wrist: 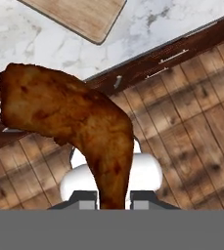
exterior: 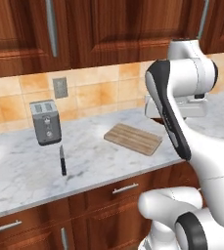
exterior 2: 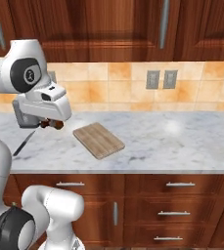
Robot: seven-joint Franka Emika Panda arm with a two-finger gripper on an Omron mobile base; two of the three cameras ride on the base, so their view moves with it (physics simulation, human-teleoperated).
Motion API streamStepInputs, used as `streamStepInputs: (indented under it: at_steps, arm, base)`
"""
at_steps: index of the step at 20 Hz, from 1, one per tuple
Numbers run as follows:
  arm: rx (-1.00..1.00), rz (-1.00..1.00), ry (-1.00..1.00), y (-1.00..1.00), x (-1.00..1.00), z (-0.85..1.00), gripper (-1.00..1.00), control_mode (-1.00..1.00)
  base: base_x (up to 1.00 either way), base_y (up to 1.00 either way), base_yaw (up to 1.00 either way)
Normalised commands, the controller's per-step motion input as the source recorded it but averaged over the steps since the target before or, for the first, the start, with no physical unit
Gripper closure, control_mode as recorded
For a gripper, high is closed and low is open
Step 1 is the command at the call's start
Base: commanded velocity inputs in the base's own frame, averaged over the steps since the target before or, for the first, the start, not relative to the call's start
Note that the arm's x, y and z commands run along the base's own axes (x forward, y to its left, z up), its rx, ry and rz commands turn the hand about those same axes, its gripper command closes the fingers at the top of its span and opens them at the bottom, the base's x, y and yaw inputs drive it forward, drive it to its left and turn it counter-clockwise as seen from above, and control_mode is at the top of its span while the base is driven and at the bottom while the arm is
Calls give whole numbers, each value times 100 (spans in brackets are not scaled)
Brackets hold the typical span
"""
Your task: Retrieve the chicken drumstick from the fridge and place it on the cutting board.
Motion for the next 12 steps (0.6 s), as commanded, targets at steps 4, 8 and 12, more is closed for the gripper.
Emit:
streamStepInputs:
  at_steps: [4, 8, 12]
  arm:
    - [0, 0, -6, 3, 3, -3, 100, -100]
    - [3, 0, -10, 0, 7, -20, 100, -100]
    - [8, 0, -3, 0, 20, -53, 100, -100]
  base:
    - [8, 9, 0]
    - [0, 0, 0]
    - [0, 0, 0]
